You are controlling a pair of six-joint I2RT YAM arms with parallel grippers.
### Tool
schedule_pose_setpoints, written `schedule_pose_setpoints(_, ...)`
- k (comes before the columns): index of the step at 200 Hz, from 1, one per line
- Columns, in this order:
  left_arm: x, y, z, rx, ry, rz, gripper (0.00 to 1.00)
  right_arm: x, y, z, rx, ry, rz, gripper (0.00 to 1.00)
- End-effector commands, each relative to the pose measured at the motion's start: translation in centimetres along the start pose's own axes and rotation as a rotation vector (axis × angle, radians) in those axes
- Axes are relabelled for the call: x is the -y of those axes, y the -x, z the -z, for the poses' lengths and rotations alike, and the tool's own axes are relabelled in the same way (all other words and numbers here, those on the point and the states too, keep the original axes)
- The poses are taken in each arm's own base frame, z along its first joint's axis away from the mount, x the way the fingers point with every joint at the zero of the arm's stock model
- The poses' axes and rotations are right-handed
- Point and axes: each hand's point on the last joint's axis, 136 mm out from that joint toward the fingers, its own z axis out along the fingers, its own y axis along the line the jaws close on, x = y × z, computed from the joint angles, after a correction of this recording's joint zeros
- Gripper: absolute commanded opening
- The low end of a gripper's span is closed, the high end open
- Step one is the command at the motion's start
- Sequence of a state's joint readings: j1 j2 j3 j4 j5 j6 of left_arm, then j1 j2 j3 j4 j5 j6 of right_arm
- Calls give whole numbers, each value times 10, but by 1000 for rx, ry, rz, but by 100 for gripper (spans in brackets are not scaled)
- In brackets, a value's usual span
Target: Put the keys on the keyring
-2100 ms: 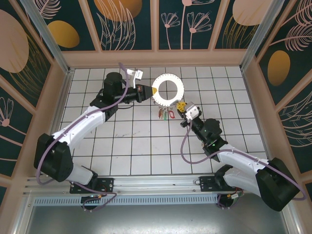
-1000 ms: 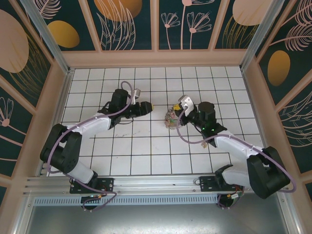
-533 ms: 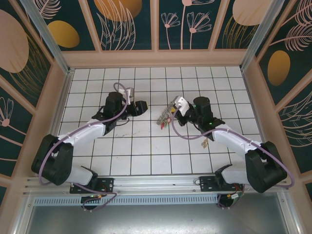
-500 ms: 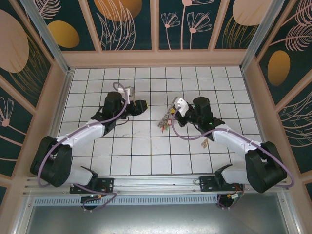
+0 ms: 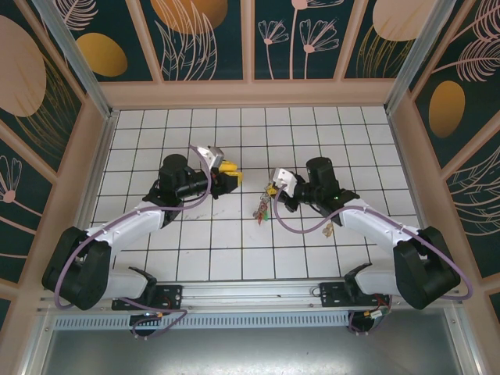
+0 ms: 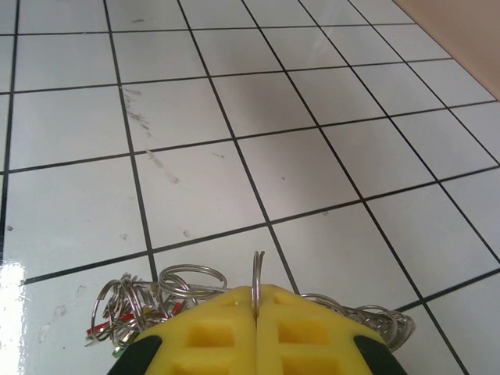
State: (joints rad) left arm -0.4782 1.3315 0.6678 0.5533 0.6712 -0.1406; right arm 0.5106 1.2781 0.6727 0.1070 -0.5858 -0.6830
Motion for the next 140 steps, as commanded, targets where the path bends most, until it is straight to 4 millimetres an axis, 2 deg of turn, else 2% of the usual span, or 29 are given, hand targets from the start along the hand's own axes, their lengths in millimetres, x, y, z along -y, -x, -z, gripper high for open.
schedule_pose_setpoints(1, 20, 7, -2, 0, -111, -215, 43, -1, 35, 8, 109, 40, 99, 0)
schedule_pose_setpoints(23, 27, -3, -3, -32, -175, -303, 43, -1, 40, 9, 121, 48, 115, 0)
schedule_pose_setpoints(41, 35, -13, -8, -91, -256, -362, 38, -3, 44, 9, 128, 66, 131, 0)
schedule_pose_setpoints(57, 40, -22, -14, -134, -298, -377, 38, -4, 46, 9, 127, 86, 127, 0)
schedule_pose_setpoints(90, 41, -31, -29, -174, -340, -399, 37, -4, 44, 7, 122, 91, 126, 0)
schedule_pose_setpoints(140, 30, -42, -43, -227, -334, -420, 37, -3, 42, 5, 114, 98, 119, 0)
